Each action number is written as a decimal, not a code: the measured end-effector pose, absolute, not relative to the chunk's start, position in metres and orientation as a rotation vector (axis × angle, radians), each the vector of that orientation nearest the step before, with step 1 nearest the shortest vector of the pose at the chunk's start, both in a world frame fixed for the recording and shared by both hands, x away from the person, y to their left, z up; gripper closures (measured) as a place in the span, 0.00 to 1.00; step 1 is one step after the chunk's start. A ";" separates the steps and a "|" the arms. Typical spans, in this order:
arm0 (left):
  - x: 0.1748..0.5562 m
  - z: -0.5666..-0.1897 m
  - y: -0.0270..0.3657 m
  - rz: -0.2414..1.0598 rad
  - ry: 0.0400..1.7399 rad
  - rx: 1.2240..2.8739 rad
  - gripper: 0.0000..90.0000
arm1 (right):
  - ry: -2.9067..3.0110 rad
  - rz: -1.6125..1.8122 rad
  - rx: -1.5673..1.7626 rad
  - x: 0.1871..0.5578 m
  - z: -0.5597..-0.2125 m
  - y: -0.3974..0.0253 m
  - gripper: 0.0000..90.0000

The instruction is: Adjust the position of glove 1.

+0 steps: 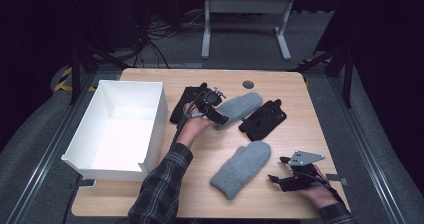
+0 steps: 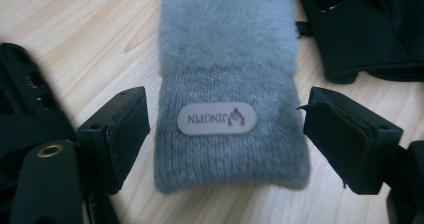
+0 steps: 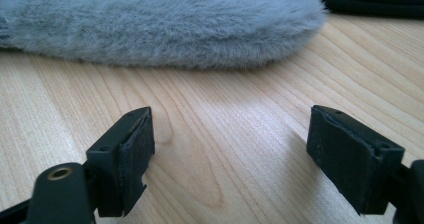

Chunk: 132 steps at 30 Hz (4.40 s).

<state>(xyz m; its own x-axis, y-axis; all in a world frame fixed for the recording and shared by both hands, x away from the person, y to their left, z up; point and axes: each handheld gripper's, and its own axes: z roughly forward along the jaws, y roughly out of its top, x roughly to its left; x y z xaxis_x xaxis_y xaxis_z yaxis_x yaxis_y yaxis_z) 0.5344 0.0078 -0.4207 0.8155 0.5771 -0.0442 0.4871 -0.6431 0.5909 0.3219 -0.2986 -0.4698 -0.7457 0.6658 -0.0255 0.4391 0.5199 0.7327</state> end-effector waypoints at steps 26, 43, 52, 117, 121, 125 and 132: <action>0.538 -0.419 0.003 0.079 0.788 2.465 0.78 | 2.460 1.065 0.917 0.321 -0.470 -0.298 0.23; 0.518 -0.395 0.030 0.026 0.809 2.333 0.79 | 2.457 1.069 0.916 0.321 -0.470 -0.298 0.23; 0.493 -0.379 0.044 0.036 0.823 2.291 0.79 | 2.457 1.069 0.917 0.321 -0.470 -0.298 0.23; 0.356 -0.390 0.053 -0.028 0.678 2.213 0.57 | 2.456 1.064 0.919 0.321 -0.470 -0.297 0.23; 0.361 -0.394 0.061 0.048 0.720 2.251 0.85 | 2.456 1.064 0.919 0.321 -0.470 -0.297 0.23; 0.366 -0.413 0.065 0.061 0.788 2.334 1.00 | 2.456 1.065 0.919 0.321 -0.470 -0.297 0.23; 0.362 -0.438 0.061 -0.022 0.791 2.409 1.00 | 2.456 1.065 0.919 0.321 -0.470 -0.297 0.23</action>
